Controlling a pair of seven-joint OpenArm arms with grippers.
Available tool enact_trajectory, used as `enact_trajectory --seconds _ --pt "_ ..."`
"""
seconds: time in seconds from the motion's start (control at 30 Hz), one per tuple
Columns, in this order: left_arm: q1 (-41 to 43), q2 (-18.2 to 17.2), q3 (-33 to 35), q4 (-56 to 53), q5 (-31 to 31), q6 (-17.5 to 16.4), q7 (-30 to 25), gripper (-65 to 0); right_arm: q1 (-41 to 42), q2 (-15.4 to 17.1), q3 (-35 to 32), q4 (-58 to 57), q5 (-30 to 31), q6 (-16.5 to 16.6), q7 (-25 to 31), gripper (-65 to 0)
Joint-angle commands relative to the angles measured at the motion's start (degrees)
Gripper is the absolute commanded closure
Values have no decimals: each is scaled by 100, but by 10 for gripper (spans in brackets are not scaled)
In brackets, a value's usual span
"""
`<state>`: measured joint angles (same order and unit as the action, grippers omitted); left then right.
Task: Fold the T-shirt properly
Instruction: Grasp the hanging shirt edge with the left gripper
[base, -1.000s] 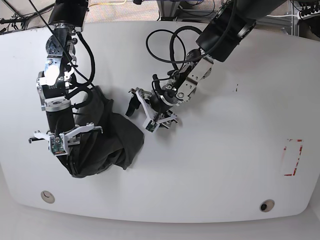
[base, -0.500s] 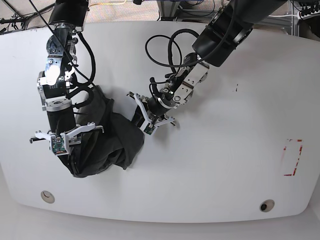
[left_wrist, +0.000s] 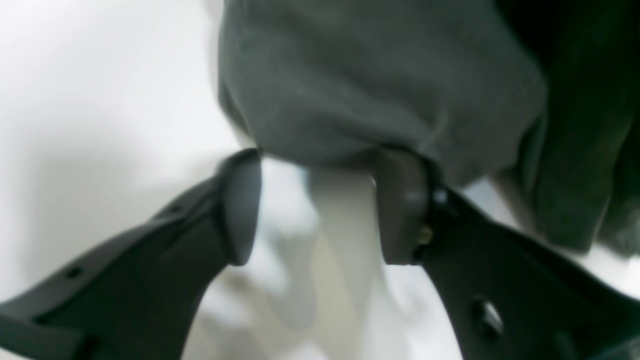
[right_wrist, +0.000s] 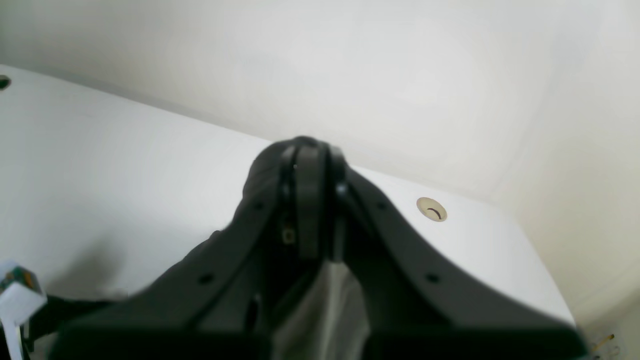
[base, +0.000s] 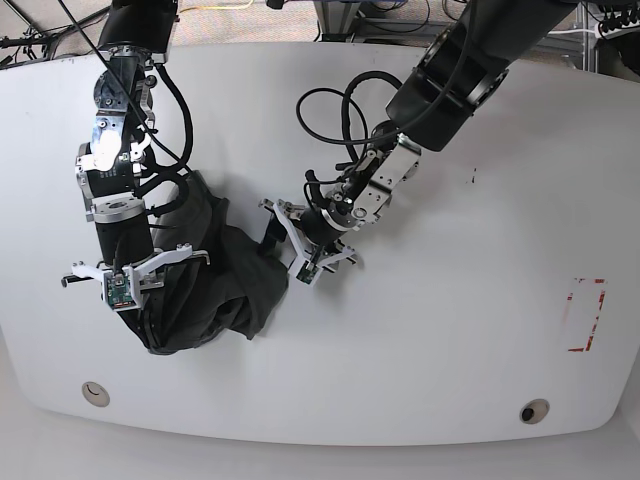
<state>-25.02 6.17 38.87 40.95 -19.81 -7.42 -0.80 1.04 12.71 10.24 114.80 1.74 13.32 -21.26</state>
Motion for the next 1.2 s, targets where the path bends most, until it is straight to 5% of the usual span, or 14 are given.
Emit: enact_trajectory --seconds 0.0,0.43,0.57,0.77,0.83,1.1,1.17 --pt "-262 -40 24 -161 -179 73 -115 -345 131 48 25 66 11 -35 215 0" --pt "-630 -57 42 -791 -982 36 -211 -380 96 48 11 53 5 -31 198 0" --pt "-667 -13 84 -768 -901 68 -253 -342 89 48 17 62 7 -17 194 -2" --pt "-631 5 62 -684 -852 53 -184 -157 84 49 28 82 8 -19 190 -1" --pt "-574 38 -33 -596 -793 18 26 0 61 46 24 71 28 -9 165 -2" --pt "-491 2 -215 -355 -741 47 149 0 57 45 26 58 41 -13 173 -1" --pt "-518 3 -214 -335 -787 58 118 -71 42 40 18 46 39 15 171 -1"
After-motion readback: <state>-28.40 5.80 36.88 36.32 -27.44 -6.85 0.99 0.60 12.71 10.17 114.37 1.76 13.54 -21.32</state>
